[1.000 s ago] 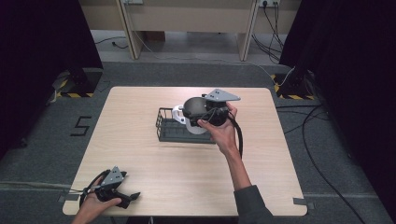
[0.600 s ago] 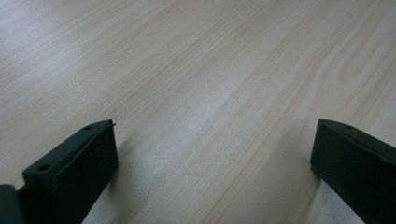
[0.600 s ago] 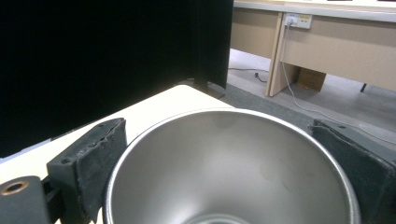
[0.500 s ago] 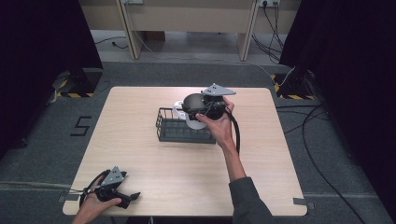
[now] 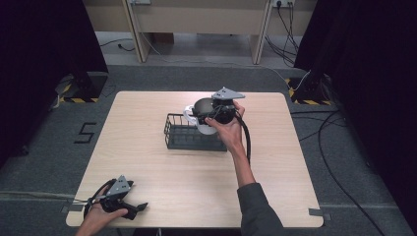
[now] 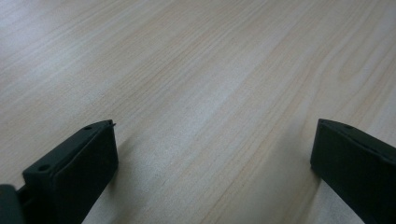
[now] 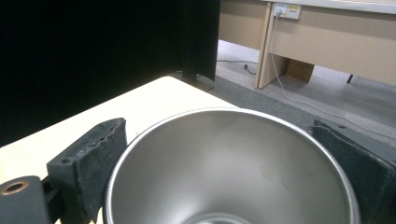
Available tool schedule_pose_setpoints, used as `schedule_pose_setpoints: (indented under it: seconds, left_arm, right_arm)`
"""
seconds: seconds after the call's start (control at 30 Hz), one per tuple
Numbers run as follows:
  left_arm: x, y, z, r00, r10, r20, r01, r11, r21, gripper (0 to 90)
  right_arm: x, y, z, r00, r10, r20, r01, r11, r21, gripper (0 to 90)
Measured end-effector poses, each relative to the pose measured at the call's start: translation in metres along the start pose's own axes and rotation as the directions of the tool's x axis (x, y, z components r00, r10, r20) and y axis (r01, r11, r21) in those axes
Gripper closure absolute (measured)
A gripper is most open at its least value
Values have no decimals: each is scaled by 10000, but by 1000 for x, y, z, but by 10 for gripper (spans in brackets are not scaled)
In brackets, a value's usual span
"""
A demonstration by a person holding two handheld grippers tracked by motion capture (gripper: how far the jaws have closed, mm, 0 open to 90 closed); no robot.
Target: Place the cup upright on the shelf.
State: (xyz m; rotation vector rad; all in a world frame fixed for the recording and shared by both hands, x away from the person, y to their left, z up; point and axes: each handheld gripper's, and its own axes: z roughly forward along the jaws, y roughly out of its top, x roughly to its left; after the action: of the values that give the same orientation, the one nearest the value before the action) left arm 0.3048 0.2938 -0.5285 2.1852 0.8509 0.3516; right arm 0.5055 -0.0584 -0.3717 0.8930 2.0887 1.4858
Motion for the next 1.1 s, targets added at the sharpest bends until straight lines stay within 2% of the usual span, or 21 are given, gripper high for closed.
schedule_pose_setpoints:
  seconds: [0.57, 1.1]
  left_arm:
    - [0, 0, 0, 10000, 40, 5, -40, 10000, 25, 1]
    - [0, 0, 0, 10000, 16, 15, -16, 10000, 6, 1]
  right_arm:
    - [2, -4, 16, 10000, -27, -4, 27, 9999, 151, 64]
    - [-3, -17, 26, 9993, 306, 213, -314, 9988, 378, 64]
